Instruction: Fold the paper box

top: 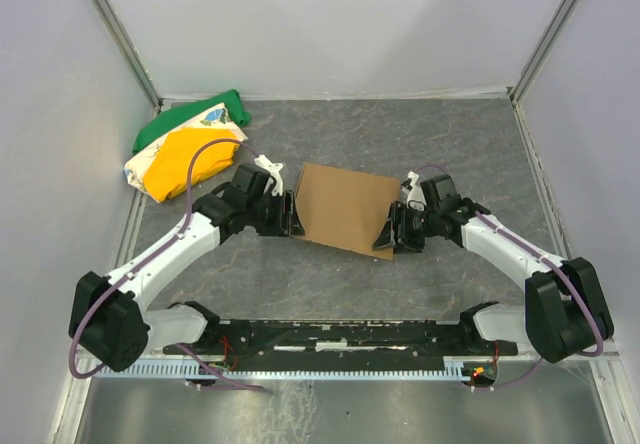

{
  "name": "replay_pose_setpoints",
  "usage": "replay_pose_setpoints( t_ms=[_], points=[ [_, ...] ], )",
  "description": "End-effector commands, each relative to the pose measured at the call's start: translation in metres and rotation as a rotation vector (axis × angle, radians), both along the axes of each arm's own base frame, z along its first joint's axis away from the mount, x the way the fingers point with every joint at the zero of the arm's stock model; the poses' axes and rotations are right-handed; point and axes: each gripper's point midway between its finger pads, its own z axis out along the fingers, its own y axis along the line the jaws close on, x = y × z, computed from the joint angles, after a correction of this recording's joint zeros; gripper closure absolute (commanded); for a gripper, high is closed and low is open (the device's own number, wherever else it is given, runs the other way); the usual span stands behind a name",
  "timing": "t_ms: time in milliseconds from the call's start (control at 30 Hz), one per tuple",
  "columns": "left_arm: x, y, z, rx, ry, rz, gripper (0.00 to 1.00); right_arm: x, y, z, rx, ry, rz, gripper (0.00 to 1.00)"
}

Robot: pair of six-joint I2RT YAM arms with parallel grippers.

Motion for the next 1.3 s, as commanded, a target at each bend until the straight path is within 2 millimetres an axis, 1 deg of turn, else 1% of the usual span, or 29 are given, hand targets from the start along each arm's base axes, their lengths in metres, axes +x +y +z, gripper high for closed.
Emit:
replay_pose_setpoints(
  t_ms=[0,133,233,333,500,700,900,1000,1267],
  points=[
    [0.006,-0.006,0.019,-0.026,-0.038,-0.003,0.43,0.008,0.007,0.016,0.038,-0.061,0.019,0.38],
    [0.005,0.011,-0.007,0.106,-0.019,0.026,0.44,0.009,0.008,0.012,0.038,-0.055,0.019,0.38],
    [0.004,0.018,-0.018,0.184,-0.022,0.036,0.44,0.010,0.008,0.012,0.040,-0.056,0.017,0.38],
    [0.003,0.013,-0.023,0.178,-0.015,0.018,0.44,0.012,0.009,0.013,0.040,-0.060,0.018,0.38],
    [0.003,0.011,-0.031,0.196,-0.015,0.012,0.44,0.014,0.010,0.012,0.038,-0.056,0.022,0.38],
    [0.001,0.016,-0.041,0.228,-0.013,0.019,0.44,0.014,0.010,0.006,0.034,-0.042,0.030,0.39],
    [0.001,0.022,-0.045,0.267,-0.021,0.031,0.44,0.016,0.011,0.005,0.038,-0.040,0.027,0.39],
    [-0.001,0.022,-0.046,0.279,-0.014,0.025,0.45,0.017,0.012,0.005,0.040,-0.037,0.029,0.39],
    [0.004,0.026,-0.037,0.356,-0.048,0.053,0.46,0.018,0.012,0.004,0.035,-0.035,0.027,0.39]
  ],
)
